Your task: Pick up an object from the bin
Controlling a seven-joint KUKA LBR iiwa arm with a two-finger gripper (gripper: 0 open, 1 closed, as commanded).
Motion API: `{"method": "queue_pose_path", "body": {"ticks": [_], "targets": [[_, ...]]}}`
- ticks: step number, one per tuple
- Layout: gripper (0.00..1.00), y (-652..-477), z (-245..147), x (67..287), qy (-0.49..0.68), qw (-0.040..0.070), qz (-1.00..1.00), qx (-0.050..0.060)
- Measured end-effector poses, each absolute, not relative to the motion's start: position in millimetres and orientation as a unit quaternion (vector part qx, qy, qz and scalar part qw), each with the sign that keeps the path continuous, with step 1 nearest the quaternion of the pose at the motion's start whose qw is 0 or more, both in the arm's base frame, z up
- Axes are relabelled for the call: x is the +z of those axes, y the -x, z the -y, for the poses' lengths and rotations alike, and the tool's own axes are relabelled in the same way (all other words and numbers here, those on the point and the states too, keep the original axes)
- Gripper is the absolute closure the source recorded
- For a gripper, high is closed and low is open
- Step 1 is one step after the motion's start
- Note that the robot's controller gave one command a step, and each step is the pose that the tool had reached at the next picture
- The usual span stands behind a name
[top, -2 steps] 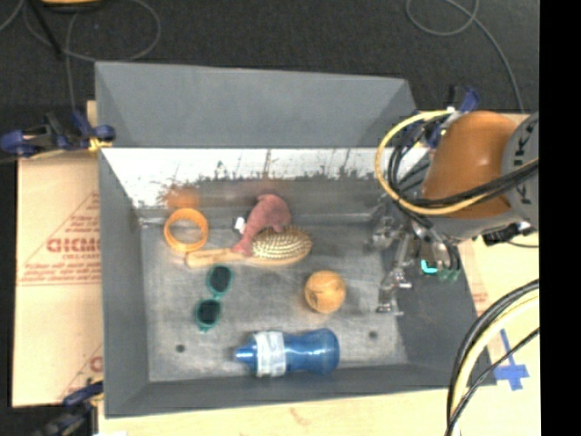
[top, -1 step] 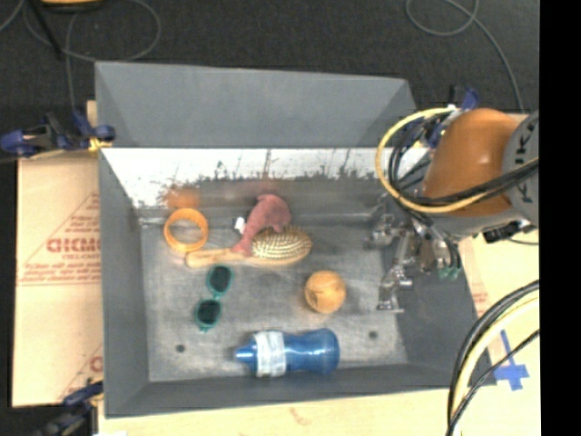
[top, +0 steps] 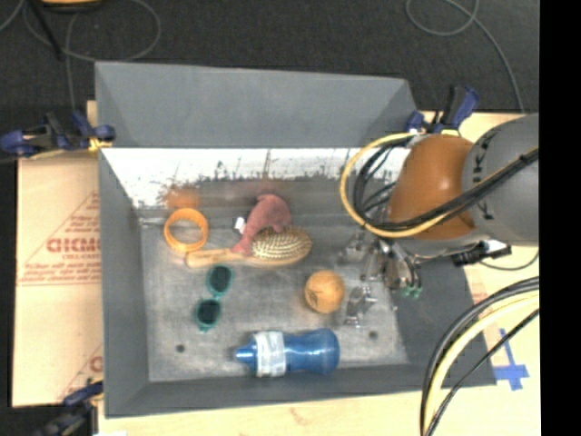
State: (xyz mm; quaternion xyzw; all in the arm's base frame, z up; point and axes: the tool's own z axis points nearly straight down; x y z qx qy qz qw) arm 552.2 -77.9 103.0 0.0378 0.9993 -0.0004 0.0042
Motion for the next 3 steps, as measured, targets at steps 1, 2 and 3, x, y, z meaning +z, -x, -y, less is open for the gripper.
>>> {"method": "queue_pose_path", "body": {"ticks": [1, 2, 3], "targets": [[1.0, -569.4, 47, 99, -0.165, 0.002, -0.986, -0.001], [1.0, -569.4, 47, 99, -0.165, 0.002, -0.986, -0.001], [1.0, -569.7, 45, 153, -0.161, -0.002, -0.987, 0.0]]}}
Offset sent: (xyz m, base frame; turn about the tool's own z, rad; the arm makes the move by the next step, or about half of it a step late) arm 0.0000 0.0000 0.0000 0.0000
